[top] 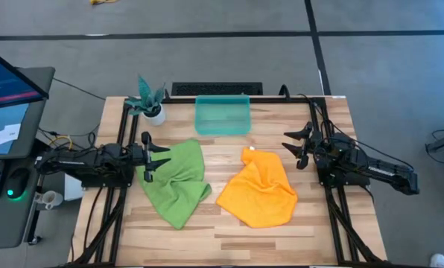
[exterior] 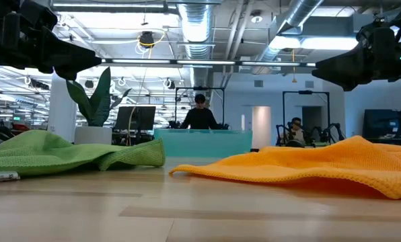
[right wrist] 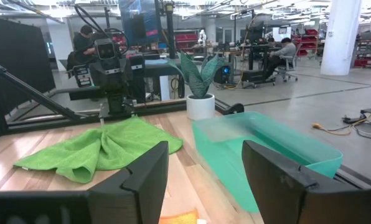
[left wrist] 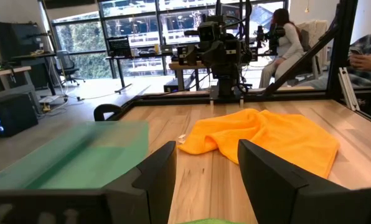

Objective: Roll microfiber towels into tight, uniform cylinder then place into a basket

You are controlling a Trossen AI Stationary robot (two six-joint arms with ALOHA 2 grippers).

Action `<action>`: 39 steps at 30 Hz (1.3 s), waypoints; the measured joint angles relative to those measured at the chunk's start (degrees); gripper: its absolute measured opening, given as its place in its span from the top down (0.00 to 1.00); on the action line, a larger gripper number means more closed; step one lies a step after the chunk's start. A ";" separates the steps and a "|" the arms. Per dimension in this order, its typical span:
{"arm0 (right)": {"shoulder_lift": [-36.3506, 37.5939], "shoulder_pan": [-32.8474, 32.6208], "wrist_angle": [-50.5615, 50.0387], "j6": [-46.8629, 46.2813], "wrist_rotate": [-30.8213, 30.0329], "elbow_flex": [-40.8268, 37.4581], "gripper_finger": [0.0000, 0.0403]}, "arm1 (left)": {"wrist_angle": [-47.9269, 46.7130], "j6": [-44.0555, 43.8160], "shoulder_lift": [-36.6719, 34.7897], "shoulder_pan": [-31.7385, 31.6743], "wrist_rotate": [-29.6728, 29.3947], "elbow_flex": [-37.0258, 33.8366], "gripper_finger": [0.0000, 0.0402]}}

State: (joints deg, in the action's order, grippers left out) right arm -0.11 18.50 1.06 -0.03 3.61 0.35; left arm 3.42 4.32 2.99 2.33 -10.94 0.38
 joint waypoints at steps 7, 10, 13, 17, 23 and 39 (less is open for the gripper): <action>0.01 0.00 0.00 0.00 0.01 0.01 0.44 | 0.02 0.00 0.02 0.00 0.00 -0.02 0.59; -0.01 0.00 0.00 0.00 0.01 0.01 0.44 | 0.02 0.00 0.02 0.00 0.00 0.00 0.59; 0.00 0.02 -0.01 0.00 0.01 -0.01 0.44 | 0.02 0.00 0.00 -0.02 0.00 -0.02 0.59; 0.01 0.01 0.00 0.00 0.00 0.01 0.44 | 0.00 0.00 0.02 0.00 0.15 -0.02 0.59; 0.01 0.02 -0.02 0.01 0.01 0.01 0.44 | 0.00 -4.29 0.00 0.00 0.19 0.00 0.59; 0.00 0.02 -0.02 -0.01 0.00 0.01 0.44 | 0.07 -8.16 0.02 0.00 -0.39 -0.01 0.56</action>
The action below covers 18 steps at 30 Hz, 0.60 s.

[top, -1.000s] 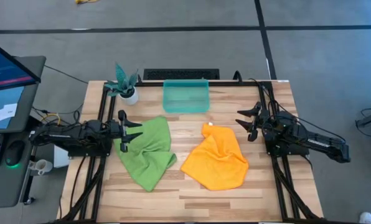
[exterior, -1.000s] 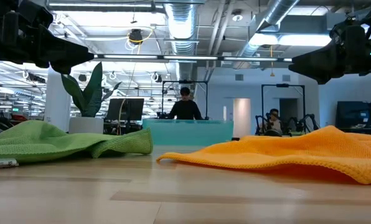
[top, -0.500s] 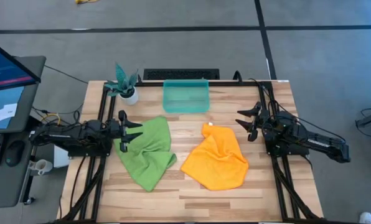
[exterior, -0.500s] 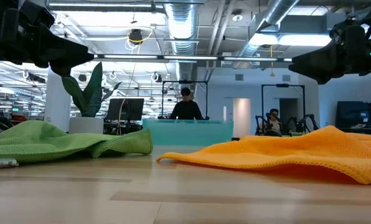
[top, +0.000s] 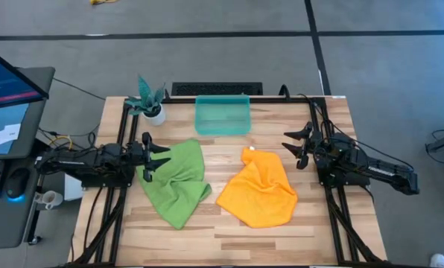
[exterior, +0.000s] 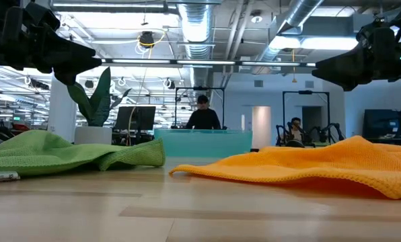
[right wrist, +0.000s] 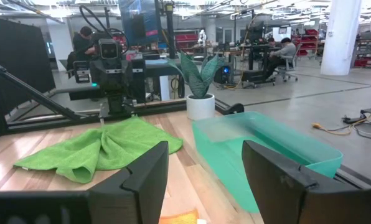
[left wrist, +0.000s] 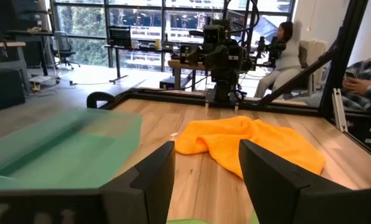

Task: Roll microfiber towels into tight, uniform cylinder then place into a basket
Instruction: Fold the green towel

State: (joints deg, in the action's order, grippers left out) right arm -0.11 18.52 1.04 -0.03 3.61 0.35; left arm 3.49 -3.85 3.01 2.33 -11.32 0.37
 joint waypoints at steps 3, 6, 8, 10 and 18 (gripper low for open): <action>-0.01 -0.01 -0.01 0.02 0.01 -0.01 0.44 | 0.07 -0.51 0.00 0.00 -0.70 0.01 0.50; 0.02 0.00 0.02 0.01 0.01 0.00 0.44 | 0.26 -2.92 -0.02 0.00 -2.14 -0.01 0.43; 0.01 0.01 0.01 0.02 0.00 0.00 0.44 | 0.31 -3.60 0.00 0.00 -2.54 -0.01 0.38; 0.02 -0.01 0.02 0.00 0.00 0.00 0.44 | 0.43 -3.13 -0.01 0.00 -2.60 -0.01 0.36; 0.01 -0.02 0.02 0.01 0.01 -0.01 0.44 | 2.53 -7.55 0.00 0.02 -1.93 0.01 0.34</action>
State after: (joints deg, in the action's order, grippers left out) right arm -0.11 18.50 1.06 -0.03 3.62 0.35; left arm 6.01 -11.39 3.01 2.35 -13.25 0.38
